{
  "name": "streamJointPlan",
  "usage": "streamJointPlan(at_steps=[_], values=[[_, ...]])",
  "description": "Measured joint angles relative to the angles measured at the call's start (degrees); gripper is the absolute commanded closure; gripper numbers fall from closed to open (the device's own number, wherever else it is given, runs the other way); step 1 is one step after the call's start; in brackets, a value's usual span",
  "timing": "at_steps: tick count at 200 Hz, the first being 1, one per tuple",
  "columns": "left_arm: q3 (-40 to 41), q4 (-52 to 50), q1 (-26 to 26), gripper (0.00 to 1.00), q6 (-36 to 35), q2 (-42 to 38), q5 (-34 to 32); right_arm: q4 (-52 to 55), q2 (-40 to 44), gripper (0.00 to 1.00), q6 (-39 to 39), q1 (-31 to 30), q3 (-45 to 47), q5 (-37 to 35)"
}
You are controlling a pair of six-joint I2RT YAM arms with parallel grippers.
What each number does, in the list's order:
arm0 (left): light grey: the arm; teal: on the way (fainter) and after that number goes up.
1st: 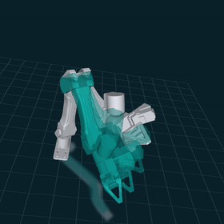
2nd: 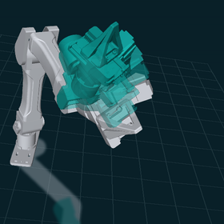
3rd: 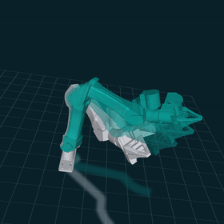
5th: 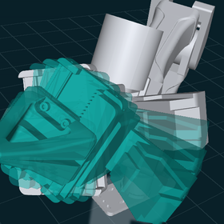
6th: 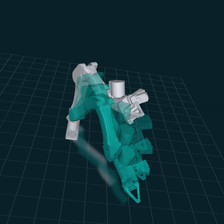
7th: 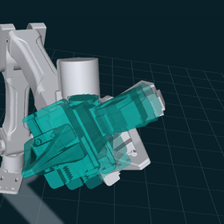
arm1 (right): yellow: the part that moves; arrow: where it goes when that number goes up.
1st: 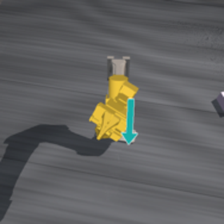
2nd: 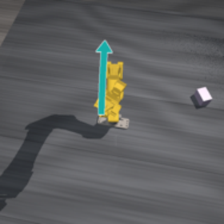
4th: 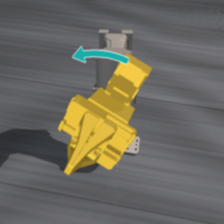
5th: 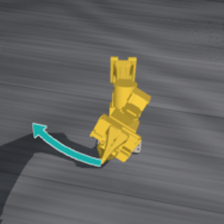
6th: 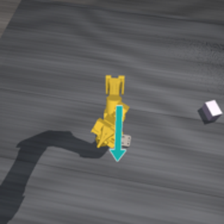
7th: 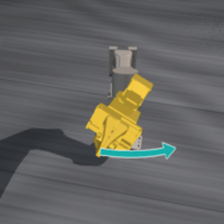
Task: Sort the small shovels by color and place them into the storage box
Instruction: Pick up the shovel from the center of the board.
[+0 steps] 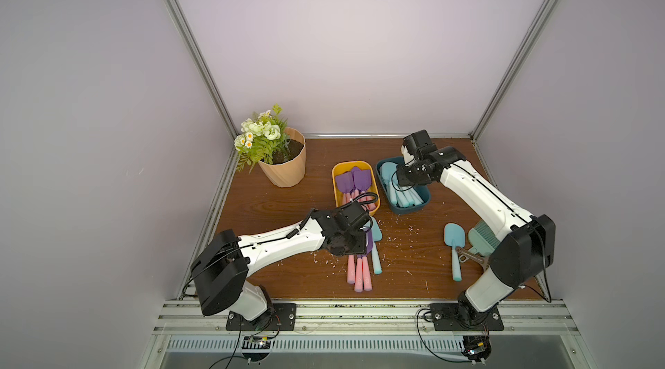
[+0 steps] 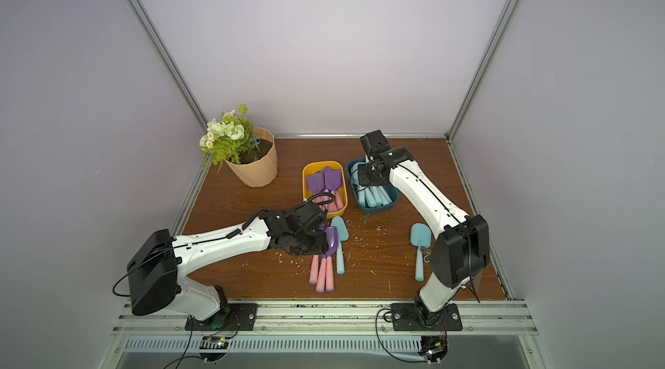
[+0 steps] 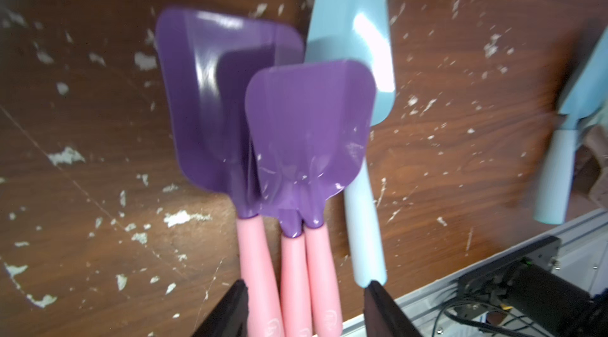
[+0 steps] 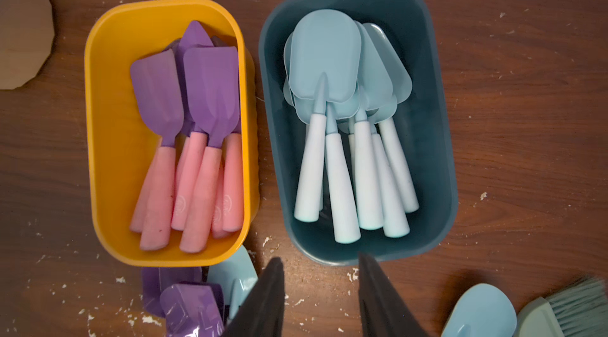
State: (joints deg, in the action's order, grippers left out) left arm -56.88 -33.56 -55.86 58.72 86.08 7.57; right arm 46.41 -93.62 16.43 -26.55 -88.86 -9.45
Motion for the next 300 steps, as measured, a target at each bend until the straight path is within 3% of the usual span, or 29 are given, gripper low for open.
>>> streamJointPlan(at_steps=[68, 130, 163, 210, 256, 300], values=[[4.52, -0.9, -1.9, 0.45, 4.07, -0.46, -0.07, -0.28, 2.14, 0.6, 0.04, 0.0, 7.06, 4.04], [5.07, -0.9, -1.9, 0.57, 3.65, 3.74, 0.13, -1.6, 2.14, 0.6, 0.04, 0.0, 7.08, 5.42], [5.88, -0.68, -1.68, 0.77, 3.13, 4.5, 0.46, -2.43, 2.38, 0.6, 0.04, 0.0, 7.85, 5.79], [6.97, 0.15, 0.22, 0.99, 3.52, 3.69, 1.16, -2.58, 3.21, 0.6, 0.04, 0.0, 8.85, 6.58], [8.55, -2.89, 2.6, 0.99, 4.17, 0.28, -2.78, -2.91, 3.28, 0.6, 0.04, 0.0, 8.85, 6.82], [2.1, -12.31, 2.62, 0.99, 4.68, -3.28, -7.65, -2.95, 3.28, 0.6, 0.04, 0.0, 8.85, 6.78]])
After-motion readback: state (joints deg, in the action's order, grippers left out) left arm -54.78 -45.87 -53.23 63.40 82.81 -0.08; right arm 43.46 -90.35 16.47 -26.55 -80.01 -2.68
